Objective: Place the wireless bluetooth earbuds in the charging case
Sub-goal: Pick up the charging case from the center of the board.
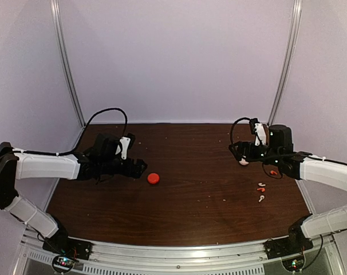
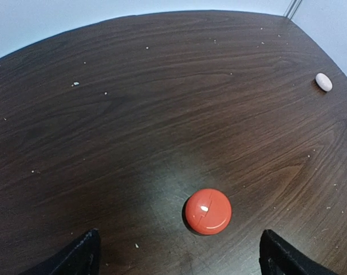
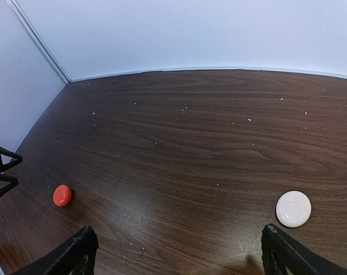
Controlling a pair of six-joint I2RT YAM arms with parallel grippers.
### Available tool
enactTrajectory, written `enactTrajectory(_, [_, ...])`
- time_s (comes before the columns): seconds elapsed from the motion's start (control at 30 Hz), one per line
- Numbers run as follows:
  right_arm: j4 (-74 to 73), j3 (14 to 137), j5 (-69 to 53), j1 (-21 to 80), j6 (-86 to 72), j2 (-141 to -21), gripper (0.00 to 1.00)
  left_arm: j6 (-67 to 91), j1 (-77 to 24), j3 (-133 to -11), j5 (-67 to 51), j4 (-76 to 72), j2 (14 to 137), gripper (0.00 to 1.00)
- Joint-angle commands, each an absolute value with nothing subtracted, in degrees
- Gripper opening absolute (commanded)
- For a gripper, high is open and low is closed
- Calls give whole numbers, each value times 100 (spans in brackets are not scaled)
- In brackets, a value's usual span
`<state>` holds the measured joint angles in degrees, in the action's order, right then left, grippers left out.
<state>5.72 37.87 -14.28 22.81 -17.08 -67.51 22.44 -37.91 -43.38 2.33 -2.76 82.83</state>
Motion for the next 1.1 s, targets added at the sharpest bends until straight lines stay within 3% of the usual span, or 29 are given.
enactTrajectory(0.0, [418, 3683, -1555, 2333, -1569, -6592, 100, 2190, -3863, -4209, 124, -819, 8103, 98])
enactTrajectory(0.2, [186, 3618, -1604, 2343, -1544, -6519, 100, 2122, -4033, -4144, -160, -677, 8147, 98])
enactTrajectory(0.43, [-116, 3558, -1435, 2350, -1484, -6585, 100, 2408, -4584, -4452, 332, -303, 8696, 97])
enactTrajectory(0.77, [58, 3437, -1698, 2355, -1530, -6730, 100, 2794, -5238, -5237, 884, 216, 9895, 86])
enactTrajectory(1.07, [220, 3368, -1763, 2355, -1489, -6740, 100, 2974, -5247, -5704, 1372, 580, 10418, 83])
